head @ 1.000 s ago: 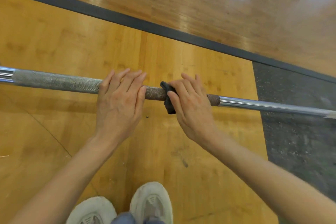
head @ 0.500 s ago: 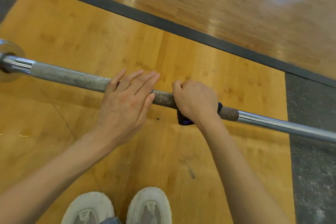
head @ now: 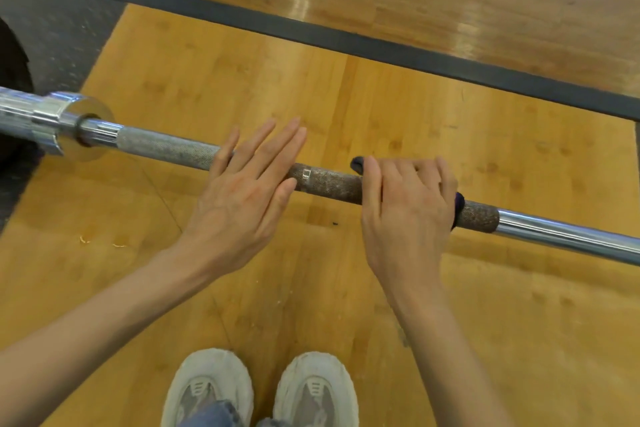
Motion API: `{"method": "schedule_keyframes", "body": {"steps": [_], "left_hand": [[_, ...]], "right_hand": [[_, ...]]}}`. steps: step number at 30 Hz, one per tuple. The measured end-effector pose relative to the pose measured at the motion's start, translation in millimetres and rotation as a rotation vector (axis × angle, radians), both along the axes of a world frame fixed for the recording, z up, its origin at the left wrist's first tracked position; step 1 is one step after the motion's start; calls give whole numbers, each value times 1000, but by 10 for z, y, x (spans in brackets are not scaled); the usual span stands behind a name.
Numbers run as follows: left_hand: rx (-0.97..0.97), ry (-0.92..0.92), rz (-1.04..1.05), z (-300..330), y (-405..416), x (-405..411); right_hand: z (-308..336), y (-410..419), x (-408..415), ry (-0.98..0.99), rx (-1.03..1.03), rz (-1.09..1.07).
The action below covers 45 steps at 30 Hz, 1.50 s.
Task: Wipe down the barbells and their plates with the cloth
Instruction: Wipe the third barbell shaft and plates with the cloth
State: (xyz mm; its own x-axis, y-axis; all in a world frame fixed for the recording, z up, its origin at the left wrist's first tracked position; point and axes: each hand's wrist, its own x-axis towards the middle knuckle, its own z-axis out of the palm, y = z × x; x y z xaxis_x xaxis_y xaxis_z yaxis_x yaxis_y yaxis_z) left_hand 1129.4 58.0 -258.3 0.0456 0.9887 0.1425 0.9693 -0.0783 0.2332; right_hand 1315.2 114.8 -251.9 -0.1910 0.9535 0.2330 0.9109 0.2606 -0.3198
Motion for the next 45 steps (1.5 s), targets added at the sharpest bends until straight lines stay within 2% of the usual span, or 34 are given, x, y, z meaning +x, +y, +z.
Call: {"method": "schedule_keyframes", "body": {"steps": [2,5,7,10,13,16,18,20,23,26,29,31,34,37,40,42,45], "left_hand": [[0,0,52,-2,-63,-168],[17,-4,97,-31,-96,-275],[28,-13,95,-37,-86,-242],[19,-16,75,-23,-76,-223],[-13,-16,66,10,-95,-252],[-51,-25,59,37,-101,-263],[-71,-23,46,57,-109,-269],[-93,-27,38,86,-121,-293],[-81,-53,73,127,-114,-343],[-33,-99,130,126,-94,-410],[-25,-113,135,102,-107,-465],[-19,-104,125,97,-108,-507],[-24,-81,105,61,-90,-576],[-1,-24,89,10,-83,-603],[21,-18,78,-7,-78,-605],[18,-35,80,2,-80,-590],[30,-51,84,-1,-97,-587]], "right_hand": [[-123,-271,46,95,86,-36],[-222,-461,-317,105,38,24],[-209,-503,-566,73,46,155],[-290,-461,-323,-38,99,280],[-293,-518,4,-46,112,186],[-250,-580,-402,58,51,130],[-224,-583,-586,76,39,246],[-211,-522,-413,20,60,324],[-185,-511,-28,-14,48,240],[-155,-562,-294,17,20,173],[-129,-602,-683,19,2,301],[-131,-522,-567,-18,24,360],[-146,-505,-215,-49,26,239],[-126,-588,-439,-2,-6,131],[-127,-653,-809,1,-29,243],[-143,-605,-666,-61,-1,311],[-141,-631,-303,-82,29,162]]}}
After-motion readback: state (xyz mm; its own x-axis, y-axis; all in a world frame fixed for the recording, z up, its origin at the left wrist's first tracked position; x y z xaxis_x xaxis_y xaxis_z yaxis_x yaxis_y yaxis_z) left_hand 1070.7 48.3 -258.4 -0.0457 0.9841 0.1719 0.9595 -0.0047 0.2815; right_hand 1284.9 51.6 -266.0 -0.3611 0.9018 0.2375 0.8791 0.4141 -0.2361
